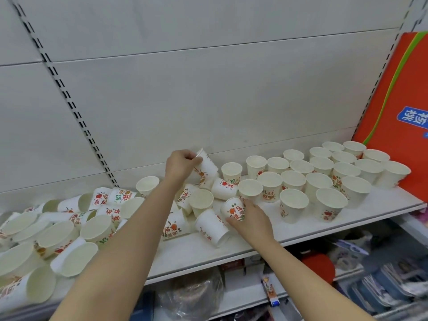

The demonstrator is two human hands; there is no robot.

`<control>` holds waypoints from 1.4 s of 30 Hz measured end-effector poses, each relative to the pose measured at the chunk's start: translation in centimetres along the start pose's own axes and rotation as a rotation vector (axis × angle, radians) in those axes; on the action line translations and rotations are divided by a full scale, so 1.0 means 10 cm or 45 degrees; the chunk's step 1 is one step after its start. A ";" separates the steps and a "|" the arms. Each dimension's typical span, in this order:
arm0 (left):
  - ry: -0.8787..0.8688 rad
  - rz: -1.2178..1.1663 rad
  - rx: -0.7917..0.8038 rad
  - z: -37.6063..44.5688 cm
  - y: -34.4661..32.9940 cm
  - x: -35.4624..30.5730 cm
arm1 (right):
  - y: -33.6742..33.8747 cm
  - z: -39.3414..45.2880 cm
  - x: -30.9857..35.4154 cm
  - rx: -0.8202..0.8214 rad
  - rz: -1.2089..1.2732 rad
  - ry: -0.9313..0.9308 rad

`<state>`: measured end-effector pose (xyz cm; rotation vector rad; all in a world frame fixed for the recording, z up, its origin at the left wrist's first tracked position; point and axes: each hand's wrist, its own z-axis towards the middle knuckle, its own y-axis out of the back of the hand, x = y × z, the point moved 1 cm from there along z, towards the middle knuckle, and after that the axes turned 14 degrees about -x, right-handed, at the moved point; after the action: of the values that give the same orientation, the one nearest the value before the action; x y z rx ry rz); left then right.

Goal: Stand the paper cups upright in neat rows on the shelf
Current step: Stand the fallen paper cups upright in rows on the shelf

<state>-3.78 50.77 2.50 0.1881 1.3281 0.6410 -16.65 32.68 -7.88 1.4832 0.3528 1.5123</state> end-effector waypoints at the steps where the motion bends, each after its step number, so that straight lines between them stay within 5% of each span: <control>1: -0.056 -0.033 0.018 -0.05 0.05 -0.03 | 0.00 -0.02 -0.03 -0.018 0.061 -0.039; 6: -0.321 -0.008 0.219 -0.36 0.03 -0.13 | 0.17 -0.25 -0.30 -0.274 0.395 -0.119; 15: -0.985 0.156 0.424 -1.07 -0.32 -0.05 | 0.26 -0.34 -0.62 -0.504 0.338 -0.102; 22: -1.094 0.300 0.424 -1.24 -0.58 0.17 | 0.42 -0.35 -0.45 -0.802 0.088 0.421; 25: -0.898 0.196 0.412 -1.17 -0.52 0.17 | 0.38 -0.28 -0.38 -0.684 -0.014 0.715; 27: -0.635 0.223 0.220 -0.89 -0.46 0.13 | 0.33 -0.21 -0.34 -0.620 -0.104 0.849; 29: -0.541 0.552 0.128 -0.56 -0.48 0.11 | 0.30 -0.14 -0.32 -0.604 -0.168 0.953; 33: -0.343 1.025 0.319 -0.27 -0.69 0.04 | 0.26 -0.04 -0.36 -0.643 -0.193 1.067; 42: 0.102 0.686 0.364 -0.24 -0.81 -0.04 | 0.34 0.02 -0.43 -0.569 -0.208 1.071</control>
<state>-3.43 43.40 -1.69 0.7779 1.4522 0.9126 -18.69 27.62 -7.87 0.4122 0.5589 1.8690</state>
